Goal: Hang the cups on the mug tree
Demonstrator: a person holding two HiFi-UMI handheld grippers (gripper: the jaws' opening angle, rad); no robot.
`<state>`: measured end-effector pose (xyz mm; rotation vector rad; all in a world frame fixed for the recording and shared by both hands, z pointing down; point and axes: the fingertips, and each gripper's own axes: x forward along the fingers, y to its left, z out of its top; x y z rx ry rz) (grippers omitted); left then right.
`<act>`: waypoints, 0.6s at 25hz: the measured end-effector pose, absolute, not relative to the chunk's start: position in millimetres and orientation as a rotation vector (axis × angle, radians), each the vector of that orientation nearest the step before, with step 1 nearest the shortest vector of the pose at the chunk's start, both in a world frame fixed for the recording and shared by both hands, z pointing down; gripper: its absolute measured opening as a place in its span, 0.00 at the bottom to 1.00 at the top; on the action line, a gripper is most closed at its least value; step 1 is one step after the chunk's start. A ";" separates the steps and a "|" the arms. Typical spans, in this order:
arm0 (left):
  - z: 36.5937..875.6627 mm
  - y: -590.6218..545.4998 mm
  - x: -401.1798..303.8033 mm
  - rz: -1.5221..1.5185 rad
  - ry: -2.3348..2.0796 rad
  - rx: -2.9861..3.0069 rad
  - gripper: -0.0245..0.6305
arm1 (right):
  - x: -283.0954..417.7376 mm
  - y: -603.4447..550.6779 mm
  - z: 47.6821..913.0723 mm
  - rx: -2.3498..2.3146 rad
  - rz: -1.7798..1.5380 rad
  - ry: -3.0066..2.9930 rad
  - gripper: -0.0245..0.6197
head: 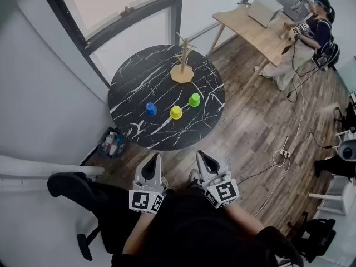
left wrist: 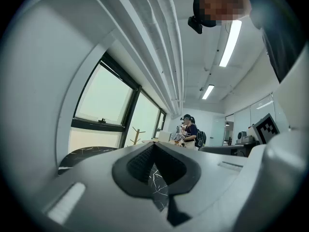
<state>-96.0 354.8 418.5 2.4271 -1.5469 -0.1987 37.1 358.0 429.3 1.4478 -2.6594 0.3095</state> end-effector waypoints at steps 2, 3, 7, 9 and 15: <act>418.3 354.4 -96.3 -0.198 -1.546 2.425 0.04 | 39.8 356.9 431.6 1.459 0.291 -2.660 0.03; 418.2 354.3 -96.2 -0.197 -1.546 2.425 0.04 | 40.5 356.6 432.1 1.462 0.287 -2.661 0.03; 417.6 354.1 -94.2 -0.196 -1.545 2.425 0.04 | 40.9 356.5 431.6 1.453 0.283 -2.665 0.03; 418.7 353.7 -93.1 -0.194 -1.545 2.424 0.04 | 41.3 356.5 432.0 1.449 0.281 -2.668 0.03; 419.2 349.3 -87.3 -0.193 -1.558 2.417 0.04 | 47.5 355.2 430.3 1.454 0.308 -2.697 0.04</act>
